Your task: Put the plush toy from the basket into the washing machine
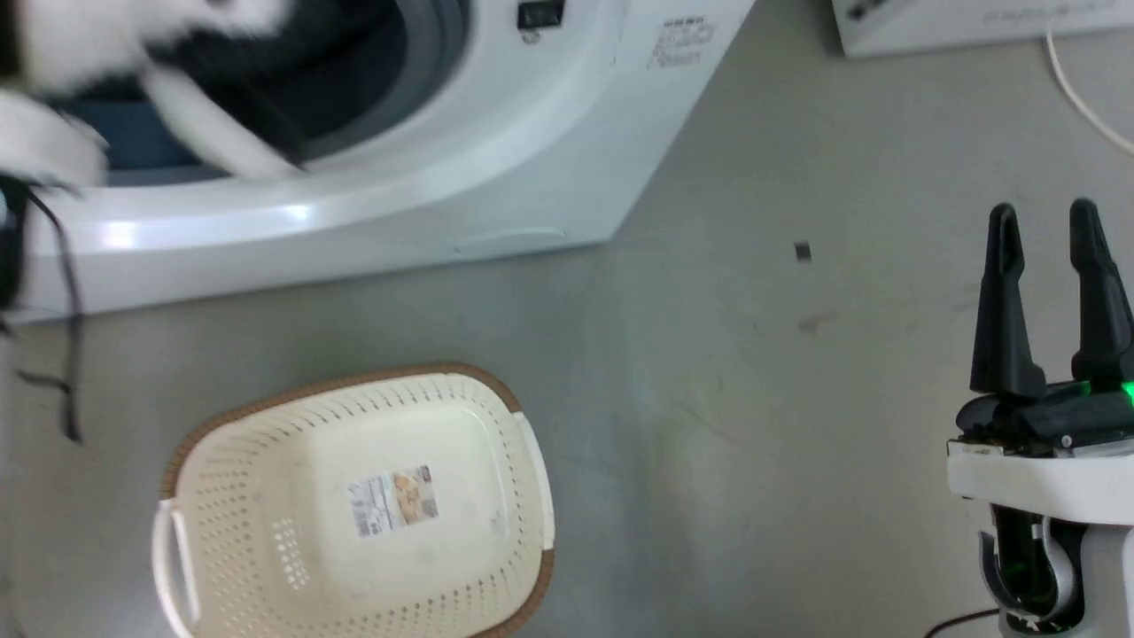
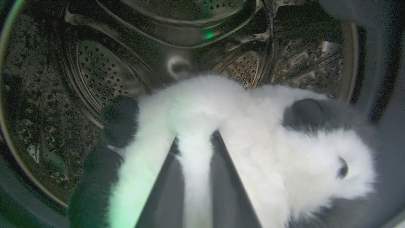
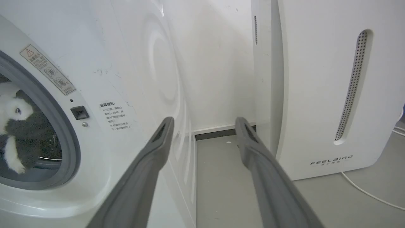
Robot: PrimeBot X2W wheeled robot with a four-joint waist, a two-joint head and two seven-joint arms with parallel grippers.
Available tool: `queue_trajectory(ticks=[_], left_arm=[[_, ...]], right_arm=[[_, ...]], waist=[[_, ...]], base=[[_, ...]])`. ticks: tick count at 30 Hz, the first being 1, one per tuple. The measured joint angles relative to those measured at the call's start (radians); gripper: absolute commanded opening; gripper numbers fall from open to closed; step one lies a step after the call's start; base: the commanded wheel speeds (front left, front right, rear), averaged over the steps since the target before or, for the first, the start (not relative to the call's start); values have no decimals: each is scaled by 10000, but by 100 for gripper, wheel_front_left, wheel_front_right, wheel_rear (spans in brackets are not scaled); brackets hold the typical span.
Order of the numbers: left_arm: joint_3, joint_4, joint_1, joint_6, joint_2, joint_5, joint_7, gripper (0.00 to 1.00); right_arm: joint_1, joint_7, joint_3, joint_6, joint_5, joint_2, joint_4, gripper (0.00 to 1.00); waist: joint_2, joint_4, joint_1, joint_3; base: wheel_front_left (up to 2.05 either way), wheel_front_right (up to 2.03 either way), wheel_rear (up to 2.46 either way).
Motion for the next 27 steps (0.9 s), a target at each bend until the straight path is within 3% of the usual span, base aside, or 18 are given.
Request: queue_trajectory(ticks=[4, 13, 19, 27], left_arm=[[-151, 1126, -1738, -119, 548, 10, 514, 0], [-357, 3707, -4749, -198, 905, -25, 1131, 0], [-1106, 5102, -5504, -244, 1135, 286, 1333, 0], [-2096, 5869, -6129, -305, 1030, -240, 1402, 0]], right_arm=[[-153, 0, 67, 0, 196, 4, -188, 100], [-541, 0, 339, 0, 441, 4, -430, 100], [-741, 0, 506, 0, 598, 6, -466, 100], [-834, 0, 602, 0, 669, 6, -479, 100]], waist=[[0, -279, 0, 753], [0, -786, 1, 2220], [0, -1035, 0, 2865], [0, -1078, 0, 3163]], base=[[0, 0, 0], [0, 0, 0], [0, 0, 0], [0, 0, 0]])
